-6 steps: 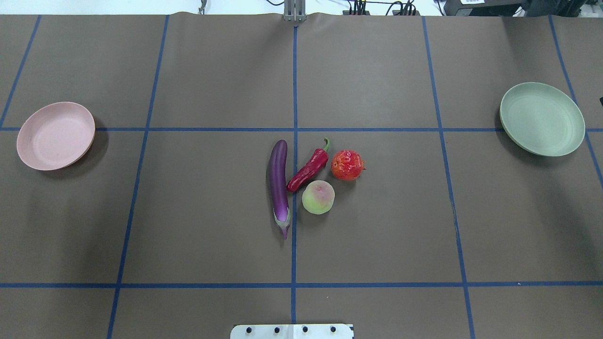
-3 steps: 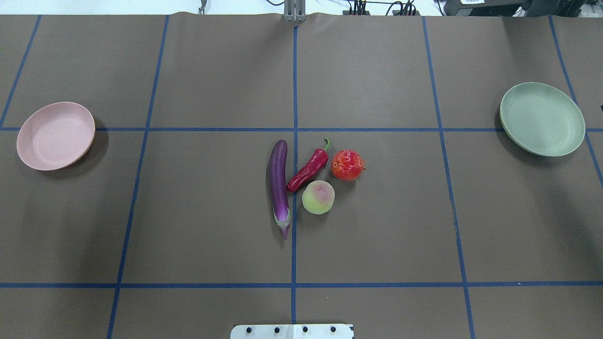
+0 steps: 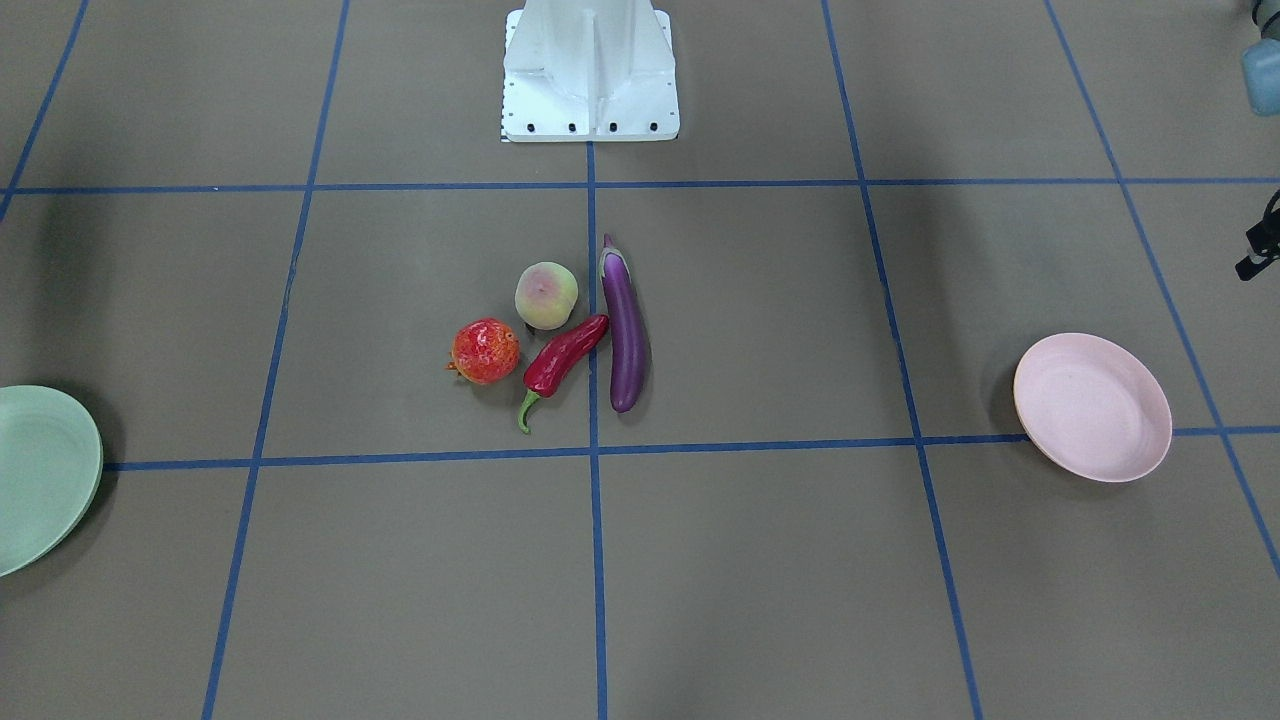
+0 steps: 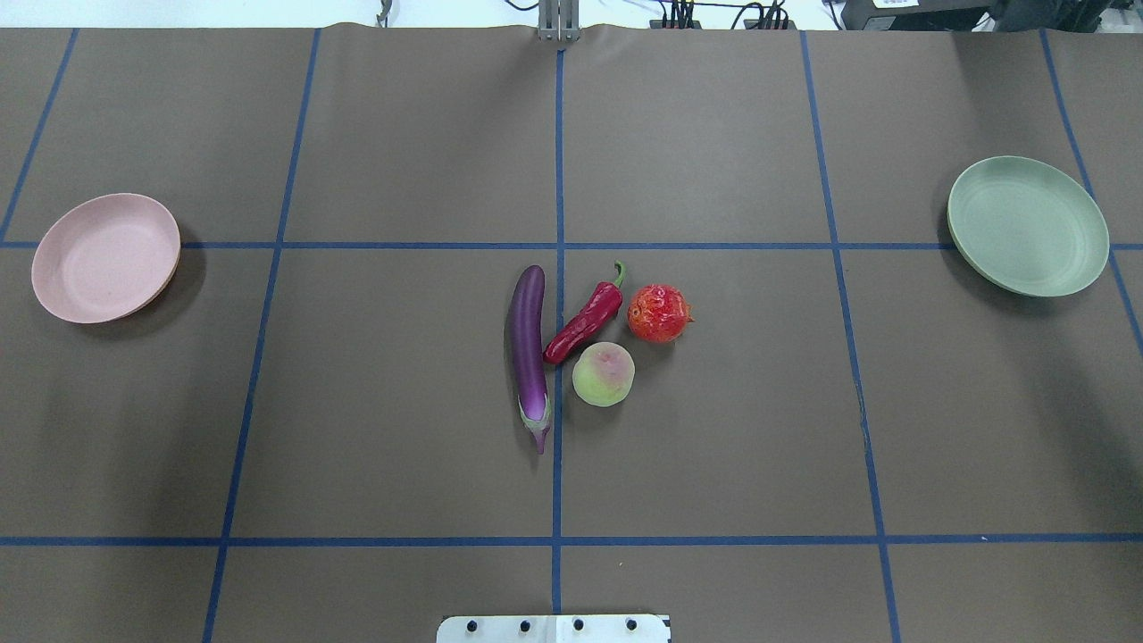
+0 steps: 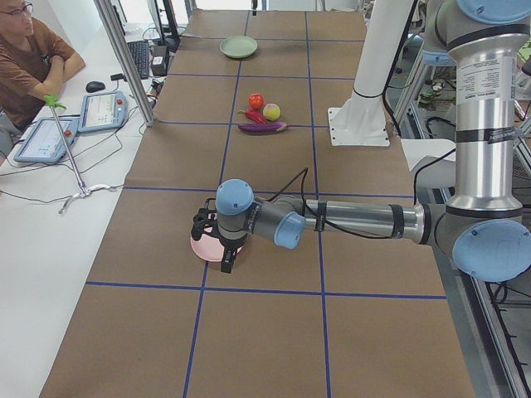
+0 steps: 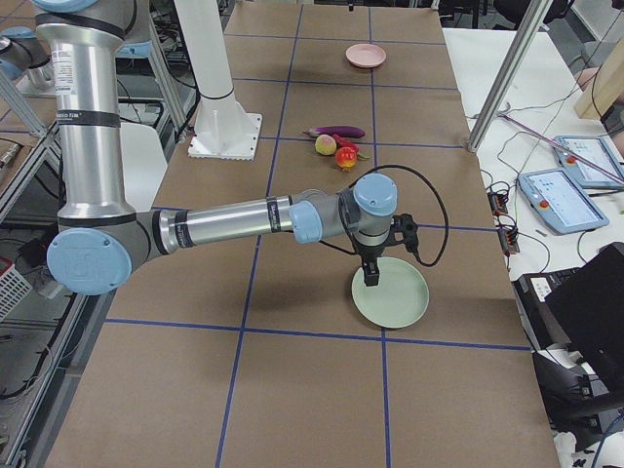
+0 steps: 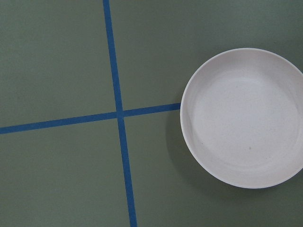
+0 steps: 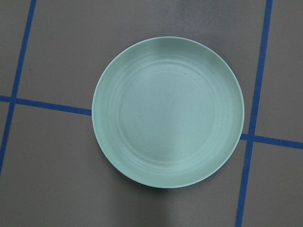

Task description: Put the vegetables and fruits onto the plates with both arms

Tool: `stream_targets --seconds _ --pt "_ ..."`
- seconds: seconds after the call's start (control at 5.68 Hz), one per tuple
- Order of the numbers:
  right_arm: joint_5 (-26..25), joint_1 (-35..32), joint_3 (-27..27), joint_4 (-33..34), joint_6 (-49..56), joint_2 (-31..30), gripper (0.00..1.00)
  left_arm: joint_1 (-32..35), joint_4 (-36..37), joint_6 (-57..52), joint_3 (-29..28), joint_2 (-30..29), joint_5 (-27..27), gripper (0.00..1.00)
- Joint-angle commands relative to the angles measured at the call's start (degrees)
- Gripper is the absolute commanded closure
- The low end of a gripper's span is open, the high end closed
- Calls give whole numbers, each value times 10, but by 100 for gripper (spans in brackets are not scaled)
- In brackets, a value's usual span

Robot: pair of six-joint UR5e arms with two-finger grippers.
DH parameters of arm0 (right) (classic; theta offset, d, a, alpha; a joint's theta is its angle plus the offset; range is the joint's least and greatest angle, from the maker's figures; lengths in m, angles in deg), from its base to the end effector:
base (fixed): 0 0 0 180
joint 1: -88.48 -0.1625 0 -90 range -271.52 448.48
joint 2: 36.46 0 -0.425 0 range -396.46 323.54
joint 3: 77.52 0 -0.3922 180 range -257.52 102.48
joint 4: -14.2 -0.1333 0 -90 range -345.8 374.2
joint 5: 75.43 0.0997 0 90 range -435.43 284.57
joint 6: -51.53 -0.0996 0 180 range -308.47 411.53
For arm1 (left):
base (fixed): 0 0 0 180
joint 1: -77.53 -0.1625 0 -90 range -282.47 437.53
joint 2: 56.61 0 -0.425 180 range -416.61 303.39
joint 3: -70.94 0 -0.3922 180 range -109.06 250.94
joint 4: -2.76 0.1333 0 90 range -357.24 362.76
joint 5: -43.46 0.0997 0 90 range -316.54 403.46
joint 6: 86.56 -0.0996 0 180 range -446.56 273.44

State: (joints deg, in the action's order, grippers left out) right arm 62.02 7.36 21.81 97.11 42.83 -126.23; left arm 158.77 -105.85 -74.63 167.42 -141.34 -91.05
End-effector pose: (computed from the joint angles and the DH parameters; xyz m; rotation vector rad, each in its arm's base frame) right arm -0.0185 -0.5065 0.5583 0.1449 -0.8544 -0.1233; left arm 0.0090 -0.4751 0.6104 0.1848 0.8150 0.0823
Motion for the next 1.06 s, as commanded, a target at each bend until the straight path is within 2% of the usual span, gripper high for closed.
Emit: stream_targets --seconds 0.0,0.18,0.35,0.53,0.88 --pt "-2 62 9 -39 -78 6 0 0 -6 1 1 11 0 0" --pt "-2 109 33 -103 -234 22 0 0 -7 1 0 11 0 0" --pt "-9 154 43 -128 -404 74 0 0 -6 2 -1 13 -21 0" --pt "-17 196 44 -127 -522 136 0 0 -8 2 1 24 -38 0" --pt "-125 315 45 -127 -688 218 0 0 -10 2 -2 24 -36 0"
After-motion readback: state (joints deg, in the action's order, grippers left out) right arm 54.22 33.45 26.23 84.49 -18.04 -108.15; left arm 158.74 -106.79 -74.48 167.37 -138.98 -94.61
